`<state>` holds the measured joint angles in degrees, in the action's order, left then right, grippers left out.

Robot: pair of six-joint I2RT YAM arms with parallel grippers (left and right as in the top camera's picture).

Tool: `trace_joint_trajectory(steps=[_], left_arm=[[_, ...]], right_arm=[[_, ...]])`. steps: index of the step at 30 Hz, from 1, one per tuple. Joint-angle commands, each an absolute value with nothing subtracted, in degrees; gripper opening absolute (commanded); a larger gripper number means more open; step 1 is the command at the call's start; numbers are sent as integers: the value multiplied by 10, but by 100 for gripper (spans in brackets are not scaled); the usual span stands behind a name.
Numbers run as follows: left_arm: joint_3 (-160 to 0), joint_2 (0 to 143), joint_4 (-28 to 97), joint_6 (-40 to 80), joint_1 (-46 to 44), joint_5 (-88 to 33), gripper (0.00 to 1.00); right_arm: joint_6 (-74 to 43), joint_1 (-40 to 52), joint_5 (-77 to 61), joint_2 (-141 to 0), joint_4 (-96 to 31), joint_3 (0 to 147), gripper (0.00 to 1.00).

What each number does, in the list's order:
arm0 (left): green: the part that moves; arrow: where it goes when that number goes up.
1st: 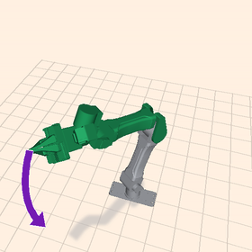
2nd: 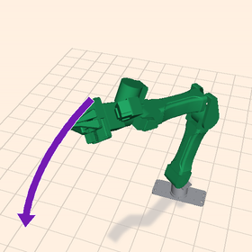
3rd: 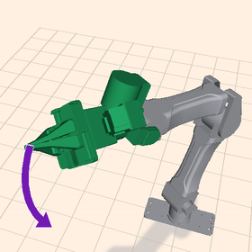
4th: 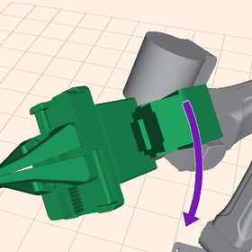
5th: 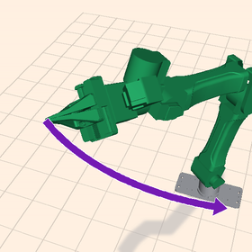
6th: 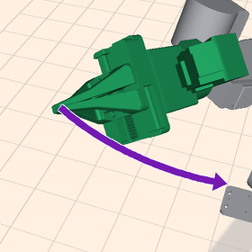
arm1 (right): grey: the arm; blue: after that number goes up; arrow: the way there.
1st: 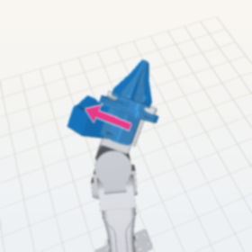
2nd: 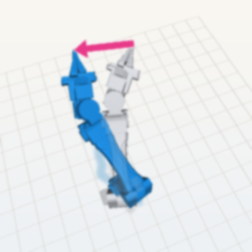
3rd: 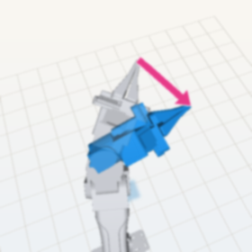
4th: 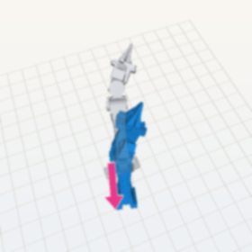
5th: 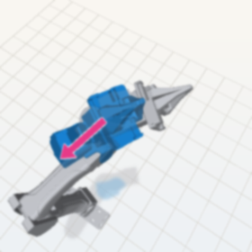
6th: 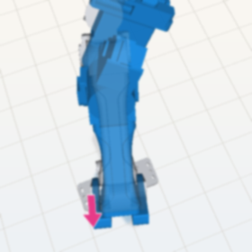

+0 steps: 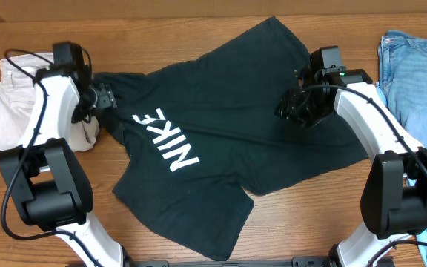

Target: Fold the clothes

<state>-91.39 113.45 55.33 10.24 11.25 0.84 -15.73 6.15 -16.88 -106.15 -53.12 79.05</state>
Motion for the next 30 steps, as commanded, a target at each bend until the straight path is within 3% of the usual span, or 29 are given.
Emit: trace_joint_trajectory(steps=[1, 3, 10, 14, 17, 23, 30], left_arm=[[-1028, 1132, 636, 59, 106, -59, 72], [-1066, 1132, 672, 55, 97, -98, 69], [-1142, 1124, 801, 12, 45, -149, 45], [-1154, 1086, 817, 17, 2, -149, 46], [-1154, 1058, 818, 18, -16, -147, 47], [-1154, 1031, 823, 34, -20, -142, 49], [-1154, 1031, 820, 34, -20, -142, 54]], right_arm=[[-164, 64, -124, -1059, -470, 783, 24], [-163, 64, -125, -1066, -378, 772, 10], [-183, 64, -134, -1188, -218, 772, 10], [-180, 62, -119, -1244, -146, 772, 11], [-180, 55, -71, -1284, -119, 773, 4], [-183, -30, -28, -1319, -123, 777, 4], [-170, -124, -90, -1319, -217, 860, 4]])
